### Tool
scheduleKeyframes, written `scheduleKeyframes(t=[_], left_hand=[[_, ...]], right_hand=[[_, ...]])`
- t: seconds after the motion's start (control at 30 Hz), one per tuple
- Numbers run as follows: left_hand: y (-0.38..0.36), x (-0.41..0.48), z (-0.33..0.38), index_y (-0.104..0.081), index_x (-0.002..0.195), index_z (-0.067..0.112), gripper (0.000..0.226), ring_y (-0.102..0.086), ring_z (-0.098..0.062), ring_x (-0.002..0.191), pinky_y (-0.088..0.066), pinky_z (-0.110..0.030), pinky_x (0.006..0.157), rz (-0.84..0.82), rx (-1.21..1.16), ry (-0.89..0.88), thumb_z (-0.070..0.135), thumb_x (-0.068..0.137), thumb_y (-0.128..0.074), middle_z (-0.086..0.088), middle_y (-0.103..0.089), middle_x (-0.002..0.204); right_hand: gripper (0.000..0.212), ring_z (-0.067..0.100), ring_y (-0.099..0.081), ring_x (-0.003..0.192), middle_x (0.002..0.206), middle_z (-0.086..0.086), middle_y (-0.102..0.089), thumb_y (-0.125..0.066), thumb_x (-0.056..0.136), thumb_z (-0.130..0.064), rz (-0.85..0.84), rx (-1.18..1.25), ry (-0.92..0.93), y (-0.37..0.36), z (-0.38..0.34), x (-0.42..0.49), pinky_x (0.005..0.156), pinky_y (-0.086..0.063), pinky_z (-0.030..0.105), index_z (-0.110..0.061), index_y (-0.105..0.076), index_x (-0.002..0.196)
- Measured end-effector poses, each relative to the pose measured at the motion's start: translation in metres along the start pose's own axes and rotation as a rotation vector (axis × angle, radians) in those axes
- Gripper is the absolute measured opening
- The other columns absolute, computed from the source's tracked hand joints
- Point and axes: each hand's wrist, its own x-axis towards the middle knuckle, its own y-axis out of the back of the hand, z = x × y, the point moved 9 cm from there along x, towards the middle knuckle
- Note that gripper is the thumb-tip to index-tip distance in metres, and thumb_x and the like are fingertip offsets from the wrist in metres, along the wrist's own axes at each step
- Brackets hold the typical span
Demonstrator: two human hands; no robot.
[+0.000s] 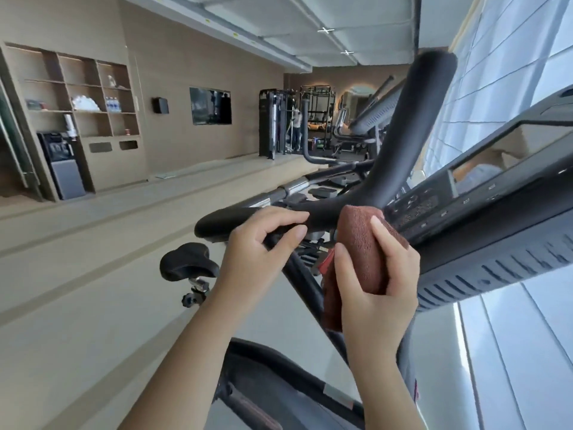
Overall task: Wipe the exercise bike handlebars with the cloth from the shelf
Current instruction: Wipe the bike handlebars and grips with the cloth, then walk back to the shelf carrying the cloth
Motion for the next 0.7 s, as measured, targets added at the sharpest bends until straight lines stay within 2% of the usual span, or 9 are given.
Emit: scheduleKeyframes(t=[0.07,0.17,0.2,0.23,0.3,0.37,0.47,0.57,0.7], left_hand=[[0.021,-0.026,-0.008,-0.067,0.106,0.015,0.023,-0.055,0.004,0.101,-0.039,-0.008,0.087,0.060,0.154,0.011,0.010,0.084,-0.063,0.012,-0.064,0.103],[0.057,-0.062,-0.029,-0.068,0.106,0.011,0.021,-0.057,-0.011,0.104,-0.046,-0.028,0.093,0.125,0.406,0.109,0.015,0.086,-0.062,0.001,-0.066,0.107],[0.070,-0.072,-0.035,-0.068,0.105,0.010,0.023,-0.058,-0.015,0.103,-0.047,-0.034,0.092,0.133,0.476,0.143,0.018,0.086,-0.059,0.000,-0.066,0.107],[0.083,-0.082,-0.040,-0.068,0.104,0.010,0.025,-0.059,-0.018,0.102,-0.048,-0.037,0.090,0.137,0.539,0.166,0.019,0.084,-0.057,0.000,-0.067,0.106],[0.109,-0.100,-0.048,-0.069,0.101,0.008,0.025,-0.061,-0.022,0.099,-0.049,-0.037,0.087,0.146,0.667,0.178,0.018,0.081,-0.058,-0.002,-0.068,0.104],[0.136,-0.117,-0.056,-0.069,0.099,0.007,0.024,-0.062,-0.023,0.097,-0.046,-0.035,0.084,0.166,0.777,0.185,0.015,0.079,-0.060,-0.005,-0.068,0.102],[0.182,-0.141,-0.065,-0.068,0.098,0.009,0.023,-0.057,-0.021,0.100,-0.040,-0.031,0.087,0.200,0.863,0.198,0.014,0.078,-0.059,-0.005,-0.069,0.100],[0.235,-0.159,-0.075,-0.068,0.097,0.007,0.028,-0.060,-0.027,0.100,-0.035,-0.031,0.088,0.204,0.940,0.232,0.022,0.082,-0.049,-0.008,-0.069,0.100],[0.310,-0.176,-0.091,-0.069,0.095,0.005,0.024,-0.063,-0.031,0.099,-0.046,-0.037,0.087,0.203,1.052,0.262,0.019,0.079,-0.057,-0.010,-0.069,0.101]], right_hand=[[0.042,-0.002,-0.051,0.108,0.115,0.000,-0.051,-0.065,0.072,-0.037,-0.121,-0.013,-0.026,-0.013,-0.003,-0.018,0.088,-0.042,0.012,-0.038,-0.058,0.113],[0.044,0.021,-0.060,0.102,0.116,-0.004,-0.050,-0.069,0.071,-0.033,-0.307,-0.040,-0.069,-0.046,-0.009,-0.044,0.079,-0.054,0.040,-0.041,-0.057,0.112],[0.042,0.023,-0.061,0.100,0.115,-0.003,-0.050,-0.070,0.071,-0.030,-0.365,-0.045,-0.071,-0.060,-0.011,-0.051,0.079,-0.055,0.040,-0.039,-0.060,0.111],[0.041,0.020,-0.060,0.100,0.114,-0.001,-0.051,-0.070,0.071,-0.029,-0.422,-0.055,-0.060,-0.074,-0.014,-0.060,0.084,-0.053,0.032,-0.036,-0.063,0.110],[0.041,0.005,-0.052,0.100,0.109,0.002,-0.053,-0.071,0.070,-0.027,-0.524,-0.095,-0.018,-0.102,-0.021,-0.078,0.089,-0.038,0.005,-0.026,-0.065,0.111],[0.042,-0.002,-0.046,0.098,0.107,0.004,-0.054,-0.076,0.071,-0.023,-0.625,-0.105,-0.015,-0.131,-0.027,-0.100,0.086,-0.032,-0.002,-0.021,-0.066,0.111],[0.044,0.003,-0.049,0.096,0.111,0.004,-0.055,-0.078,0.071,-0.019,-0.747,-0.110,-0.018,-0.174,-0.038,-0.140,0.083,-0.035,0.003,-0.021,-0.065,0.113],[0.043,0.001,-0.051,0.096,0.116,-0.002,-0.054,-0.076,0.072,-0.023,-0.829,-0.118,-0.034,-0.219,-0.055,-0.180,0.077,-0.037,0.008,-0.026,-0.064,0.113],[0.042,0.011,-0.056,0.100,0.117,-0.002,-0.054,-0.075,0.073,-0.025,-0.873,-0.113,-0.066,-0.277,-0.085,-0.230,0.076,-0.048,0.027,-0.027,-0.064,0.113]])
